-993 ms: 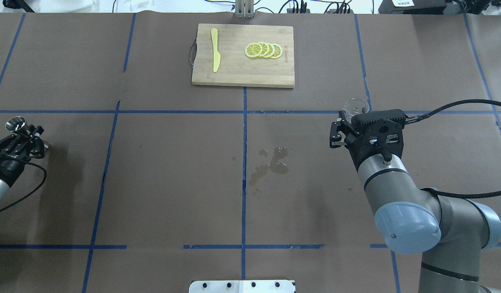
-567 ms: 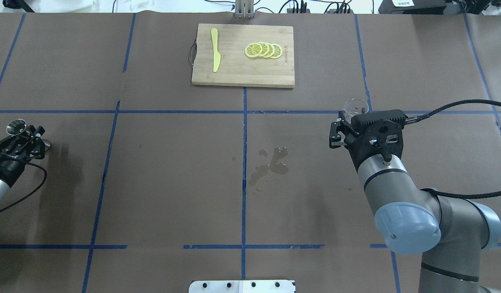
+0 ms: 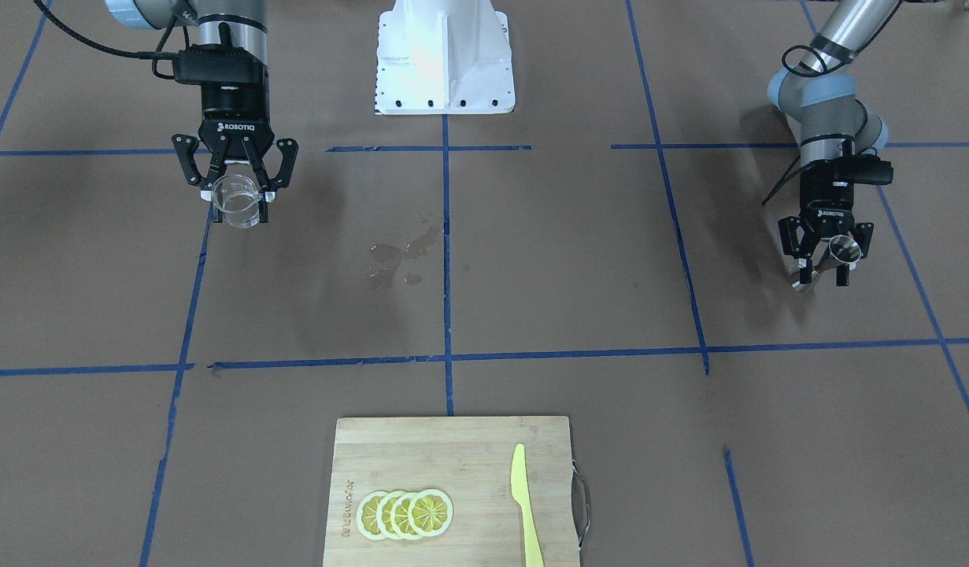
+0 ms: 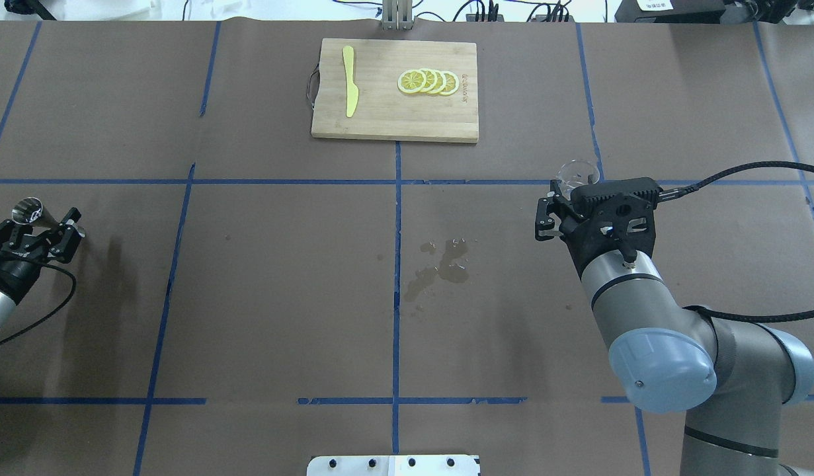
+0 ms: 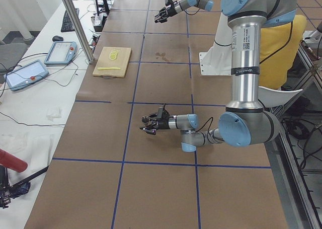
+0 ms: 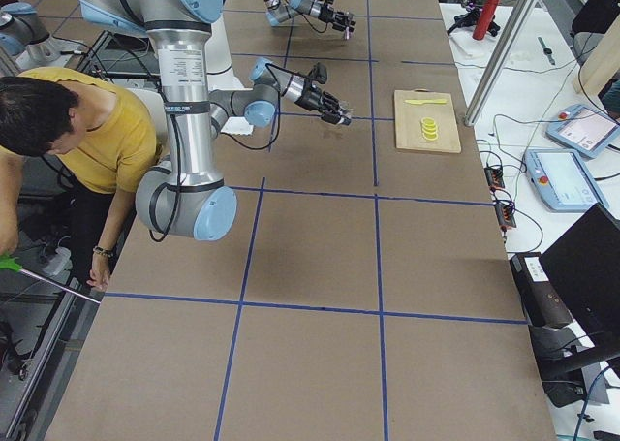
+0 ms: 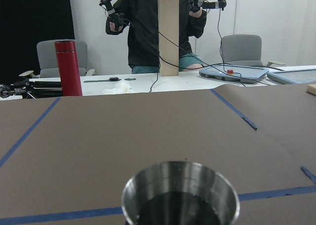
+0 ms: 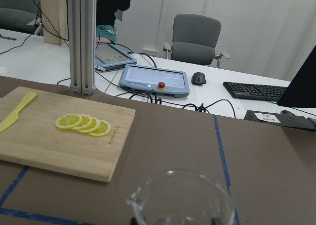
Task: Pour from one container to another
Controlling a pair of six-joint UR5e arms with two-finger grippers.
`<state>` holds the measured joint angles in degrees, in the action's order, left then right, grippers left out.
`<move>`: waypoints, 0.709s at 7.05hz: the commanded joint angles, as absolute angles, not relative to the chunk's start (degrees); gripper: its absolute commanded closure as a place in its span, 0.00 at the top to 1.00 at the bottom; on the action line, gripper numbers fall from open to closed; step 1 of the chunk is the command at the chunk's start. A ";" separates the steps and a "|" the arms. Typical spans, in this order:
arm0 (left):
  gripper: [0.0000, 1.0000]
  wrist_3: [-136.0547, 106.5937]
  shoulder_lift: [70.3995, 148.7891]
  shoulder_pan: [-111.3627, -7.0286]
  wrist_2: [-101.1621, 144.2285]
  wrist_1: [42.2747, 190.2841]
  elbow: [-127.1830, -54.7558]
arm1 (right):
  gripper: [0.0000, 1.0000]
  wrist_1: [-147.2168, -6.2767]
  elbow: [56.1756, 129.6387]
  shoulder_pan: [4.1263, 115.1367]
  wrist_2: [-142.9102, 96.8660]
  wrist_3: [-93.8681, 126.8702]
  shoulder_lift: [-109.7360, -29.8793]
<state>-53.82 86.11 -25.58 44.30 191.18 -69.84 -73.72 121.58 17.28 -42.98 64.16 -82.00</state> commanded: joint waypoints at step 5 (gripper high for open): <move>1.00 -53.88 81.39 -23.83 44.56 192.13 -73.29 | 0.00 -73.74 122.61 17.31 -42.89 64.16 -82.18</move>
